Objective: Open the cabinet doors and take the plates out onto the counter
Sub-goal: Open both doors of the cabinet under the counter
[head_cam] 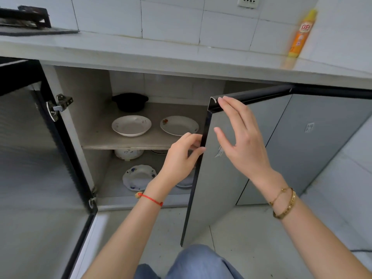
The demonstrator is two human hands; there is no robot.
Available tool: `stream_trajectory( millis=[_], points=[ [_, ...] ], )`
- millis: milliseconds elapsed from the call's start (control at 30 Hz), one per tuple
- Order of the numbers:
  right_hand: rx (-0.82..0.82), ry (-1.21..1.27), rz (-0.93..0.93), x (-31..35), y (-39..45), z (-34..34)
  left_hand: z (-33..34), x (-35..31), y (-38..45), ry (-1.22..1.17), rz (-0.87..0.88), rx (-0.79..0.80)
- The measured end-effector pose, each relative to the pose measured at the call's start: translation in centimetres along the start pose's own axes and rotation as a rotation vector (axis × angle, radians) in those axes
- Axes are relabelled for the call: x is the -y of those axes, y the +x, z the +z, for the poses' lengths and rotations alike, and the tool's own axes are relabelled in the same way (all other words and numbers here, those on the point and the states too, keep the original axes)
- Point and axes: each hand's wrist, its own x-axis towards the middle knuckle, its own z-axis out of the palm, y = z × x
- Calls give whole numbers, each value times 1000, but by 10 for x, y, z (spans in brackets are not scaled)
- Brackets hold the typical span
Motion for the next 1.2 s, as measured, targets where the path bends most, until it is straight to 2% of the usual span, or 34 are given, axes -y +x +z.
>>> stream_trajectory(
  millis=[167,433,633,767,900,1067,1200],
  points=[
    [-35,-19,12,1,-21,-25,9,-16,-11,-29,48,54],
    [-68,-70,30,-1,-52,-62,37,-40,-30,3,201,52],
    [-137,-161,90,-6,-80,-102,74,-65,-40,-47,304,89],
    [-140,-228,184,-14,-103,-135,107,-84,-44,-78,389,96],
    [-161,-310,285,-24,-125,-165,146,-106,-46,-8,522,83],
    [-154,-422,386,-43,-144,-196,192,-129,-46,4,566,47],
    [-118,-499,420,-60,-153,-217,220,-141,-41,6,567,98]
  ],
)
